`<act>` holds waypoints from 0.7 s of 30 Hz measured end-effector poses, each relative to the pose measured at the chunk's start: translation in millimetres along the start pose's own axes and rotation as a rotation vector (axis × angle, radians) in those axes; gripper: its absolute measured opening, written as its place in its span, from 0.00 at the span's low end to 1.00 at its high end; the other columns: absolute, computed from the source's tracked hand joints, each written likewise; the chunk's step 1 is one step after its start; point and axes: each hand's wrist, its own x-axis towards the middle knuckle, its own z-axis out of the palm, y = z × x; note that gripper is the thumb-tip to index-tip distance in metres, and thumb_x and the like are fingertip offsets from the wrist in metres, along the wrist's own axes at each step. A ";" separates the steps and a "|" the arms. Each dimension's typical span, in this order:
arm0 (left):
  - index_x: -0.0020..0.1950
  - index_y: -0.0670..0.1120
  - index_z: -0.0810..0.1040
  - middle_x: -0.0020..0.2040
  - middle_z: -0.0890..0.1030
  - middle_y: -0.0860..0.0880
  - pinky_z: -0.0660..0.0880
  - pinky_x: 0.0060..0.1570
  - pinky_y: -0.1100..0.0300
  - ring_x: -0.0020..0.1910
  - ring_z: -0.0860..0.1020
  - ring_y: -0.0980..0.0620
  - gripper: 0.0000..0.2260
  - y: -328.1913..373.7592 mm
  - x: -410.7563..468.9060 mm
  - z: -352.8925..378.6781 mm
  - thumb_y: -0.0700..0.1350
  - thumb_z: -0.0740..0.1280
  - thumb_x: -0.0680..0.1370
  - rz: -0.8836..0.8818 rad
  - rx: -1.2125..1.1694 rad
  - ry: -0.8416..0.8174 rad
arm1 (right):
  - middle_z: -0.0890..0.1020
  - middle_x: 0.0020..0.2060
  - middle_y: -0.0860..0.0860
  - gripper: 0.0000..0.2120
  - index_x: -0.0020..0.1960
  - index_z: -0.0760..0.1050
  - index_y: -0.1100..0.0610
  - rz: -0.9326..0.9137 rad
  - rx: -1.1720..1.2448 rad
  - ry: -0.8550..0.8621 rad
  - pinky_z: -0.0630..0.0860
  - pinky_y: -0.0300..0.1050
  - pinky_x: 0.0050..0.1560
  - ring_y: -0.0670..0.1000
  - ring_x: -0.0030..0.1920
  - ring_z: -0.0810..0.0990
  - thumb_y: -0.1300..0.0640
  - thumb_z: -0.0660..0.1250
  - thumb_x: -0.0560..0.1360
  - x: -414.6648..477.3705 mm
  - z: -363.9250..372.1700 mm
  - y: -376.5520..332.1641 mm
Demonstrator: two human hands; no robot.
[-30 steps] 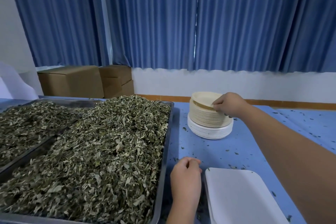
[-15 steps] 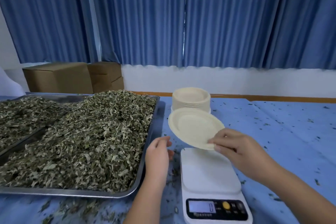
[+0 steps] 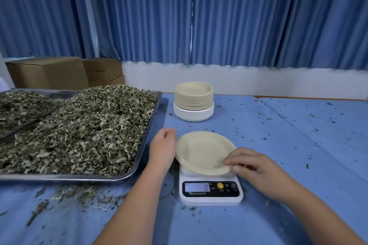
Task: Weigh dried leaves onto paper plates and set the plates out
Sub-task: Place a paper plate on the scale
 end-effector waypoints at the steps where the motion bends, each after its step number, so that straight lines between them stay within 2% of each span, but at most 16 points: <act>1: 0.45 0.54 0.77 0.47 0.80 0.55 0.72 0.48 0.55 0.49 0.78 0.53 0.06 -0.6 0.0 -0.4 0.48 0.61 0.80 0.006 0.015 -0.001 | 0.81 0.49 0.44 0.14 0.49 0.84 0.50 0.020 0.047 0.040 0.72 0.33 0.53 0.42 0.51 0.79 0.66 0.65 0.77 -1.8 -2.9 0.8; 3: 0.46 0.55 0.76 0.47 0.79 0.56 0.72 0.50 0.55 0.51 0.78 0.53 0.06 -0.9 -0.1 -0.5 0.48 0.61 0.80 0.014 0.033 -0.002 | 0.81 0.46 0.42 0.13 0.48 0.84 0.49 0.055 0.159 0.148 0.73 0.33 0.46 0.44 0.42 0.79 0.65 0.66 0.77 -3.8 -10.9 2.3; 5: 0.46 0.55 0.76 0.47 0.79 0.56 0.74 0.52 0.53 0.50 0.78 0.51 0.06 -1.0 -0.8 -1.2 0.48 0.61 0.80 0.029 0.053 0.004 | 0.81 0.37 0.40 0.11 0.47 0.83 0.49 0.093 0.206 0.251 0.72 0.31 0.36 0.44 0.32 0.75 0.62 0.65 0.77 -4.0 -15.7 4.7; 7: 0.46 0.53 0.77 0.46 0.79 0.56 0.75 0.53 0.51 0.49 0.79 0.50 0.07 -0.5 -1.1 -3.1 0.48 0.61 0.80 0.059 0.091 0.022 | 0.77 0.28 0.41 0.07 0.44 0.81 0.50 0.176 0.220 0.319 0.69 0.30 0.29 0.43 0.27 0.72 0.59 0.65 0.78 -2.7 -17.0 10.1; 9: 0.50 0.50 0.79 0.46 0.80 0.54 0.76 0.53 0.50 0.49 0.79 0.50 0.07 -0.4 -0.6 -5.3 0.48 0.61 0.81 0.103 0.144 0.052 | 0.74 0.26 0.43 0.09 0.39 0.78 0.52 0.271 0.213 0.329 0.66 0.34 0.27 0.44 0.26 0.69 0.57 0.66 0.77 -1.4 -17.1 16.5; 12: 0.53 0.49 0.80 0.49 0.81 0.51 0.76 0.52 0.52 0.49 0.79 0.52 0.09 -2.3 0.4 -7.7 0.45 0.60 0.80 0.152 0.210 0.092 | 0.69 0.24 0.45 0.15 0.32 0.72 0.57 0.292 0.086 0.249 0.62 0.37 0.28 0.46 0.26 0.64 0.56 0.66 0.77 -3.3 -17.1 23.1; 15: 0.51 0.50 0.80 0.48 0.81 0.51 0.76 0.47 0.54 0.45 0.79 0.52 0.09 -5.5 0.8 -9.4 0.43 0.60 0.80 0.159 0.237 0.114 | 0.68 0.26 0.47 0.17 0.32 0.70 0.59 0.289 -0.083 0.083 0.62 0.36 0.28 0.46 0.27 0.63 0.53 0.67 0.75 -6.1 -12.0 24.9; 18: 0.48 0.52 0.79 0.48 0.81 0.51 0.76 0.44 0.53 0.43 0.80 0.48 0.09 -9.7 -1.1 -12.1 0.41 0.60 0.80 0.101 0.219 0.093 | 0.69 0.26 0.46 0.17 0.33 0.71 0.60 0.316 -0.164 -0.050 0.66 0.38 0.32 0.46 0.29 0.65 0.50 0.67 0.74 -7.4 -6.1 24.1; 21: 0.48 0.51 0.78 0.47 0.82 0.48 0.78 0.47 0.46 0.45 0.80 0.41 0.10 -17.3 -2.1 -13.3 0.40 0.59 0.80 -0.012 0.198 0.059 | 0.69 0.26 0.46 0.16 0.31 0.73 0.54 0.331 -0.176 -0.123 0.69 0.38 0.28 0.46 0.27 0.66 0.47 0.67 0.73 -9.3 -3.1 22.3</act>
